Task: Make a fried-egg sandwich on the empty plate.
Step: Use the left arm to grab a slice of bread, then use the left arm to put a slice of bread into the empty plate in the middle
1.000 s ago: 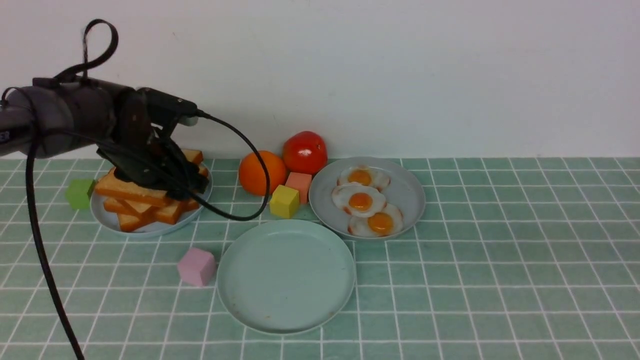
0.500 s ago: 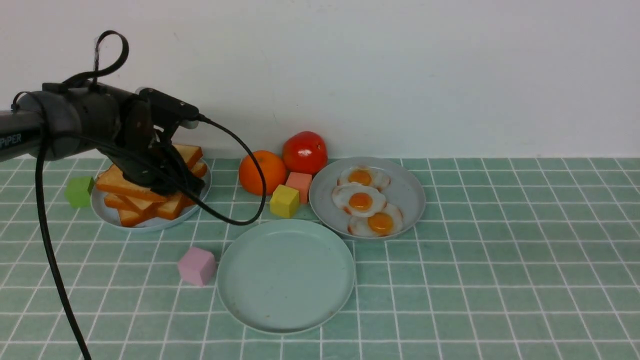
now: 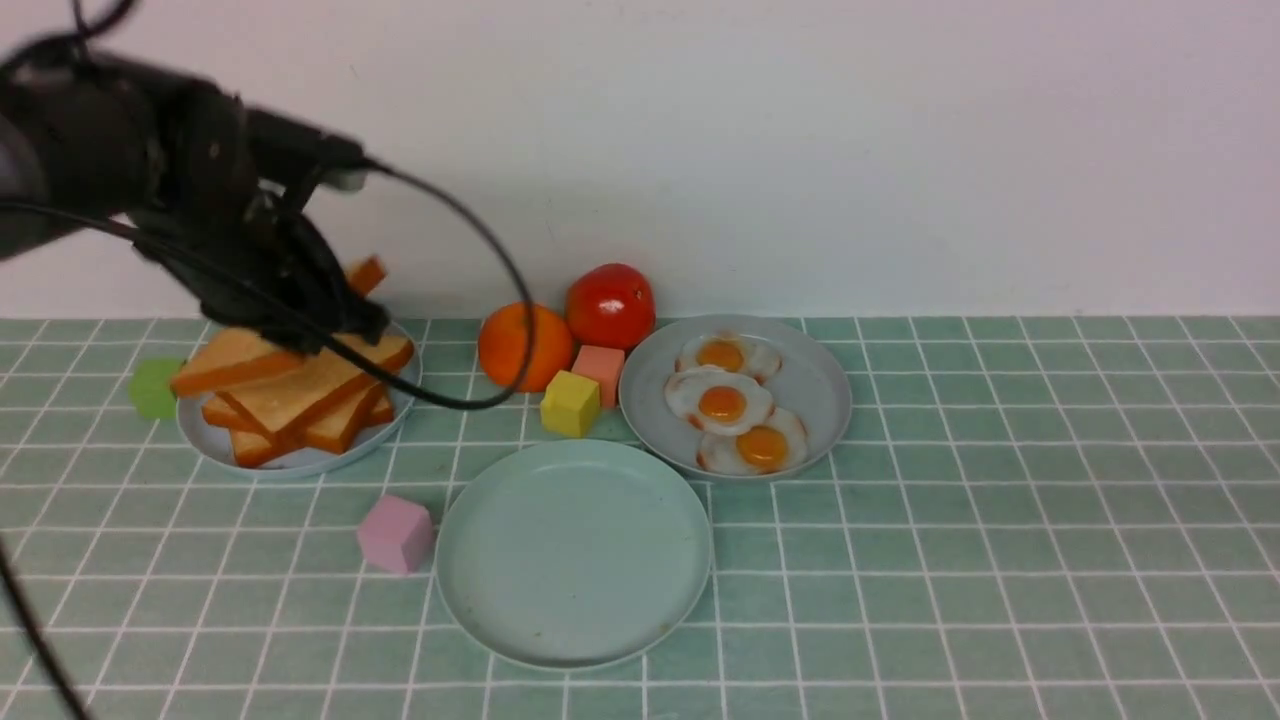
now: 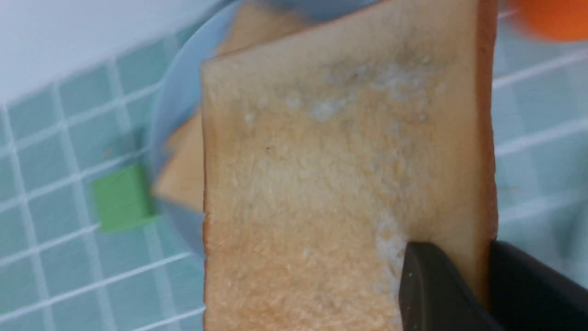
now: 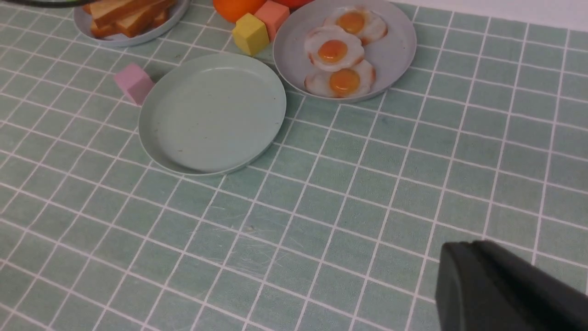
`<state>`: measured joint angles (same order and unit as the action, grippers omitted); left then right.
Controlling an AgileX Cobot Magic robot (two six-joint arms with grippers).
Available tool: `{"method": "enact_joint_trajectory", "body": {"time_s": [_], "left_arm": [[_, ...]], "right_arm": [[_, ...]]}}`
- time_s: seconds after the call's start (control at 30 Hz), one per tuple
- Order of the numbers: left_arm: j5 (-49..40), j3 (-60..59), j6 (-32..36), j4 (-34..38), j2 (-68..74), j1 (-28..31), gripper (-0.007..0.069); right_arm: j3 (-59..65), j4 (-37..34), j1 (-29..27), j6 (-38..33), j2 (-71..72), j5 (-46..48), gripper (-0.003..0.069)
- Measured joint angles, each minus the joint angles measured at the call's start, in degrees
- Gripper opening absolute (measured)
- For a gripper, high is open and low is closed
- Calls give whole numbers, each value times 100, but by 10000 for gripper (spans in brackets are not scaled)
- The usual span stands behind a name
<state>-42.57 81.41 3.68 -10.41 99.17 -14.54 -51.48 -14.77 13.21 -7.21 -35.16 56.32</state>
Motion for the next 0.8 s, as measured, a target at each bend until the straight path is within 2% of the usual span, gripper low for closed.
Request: {"method": "enact_joint_trajectory", "body": {"time_s": [0.07, 0.13, 0.3, 0.43, 0.63, 0.73, 0.77, 0.8], "left_arm": [[8, -206, -45, 26, -179, -323, 129], [75, -676, -149, 76, -426, -1038, 130], [469, -1328, -217, -13, -257, -2179, 130], [840, -1348, -227, -262, 78, -2442, 129], [1144, -1348, -227, -374, 454, -2456, 132], [1156, -1348, -227, -381, 503, -2456, 190], [1156, -1348, -227, -418, 503, -2456, 242], [1156, -1348, -227, -424, 503, -2456, 258]], "right_arm": [[0, 0, 0, 0, 0, 0, 32], [0, 0, 0, 0, 0, 0, 36], [0, 17, 0, 0, 0, 0, 42], [0, -2, 0, 0, 0, 26, 42], [0, -44, 3, 0, 0, 164, 46], [0, -44, 3, 0, 0, 231, 64], [0, -44, 3, 0, 0, 264, 92], [0, -44, 3, 0, 0, 273, 97]]}}
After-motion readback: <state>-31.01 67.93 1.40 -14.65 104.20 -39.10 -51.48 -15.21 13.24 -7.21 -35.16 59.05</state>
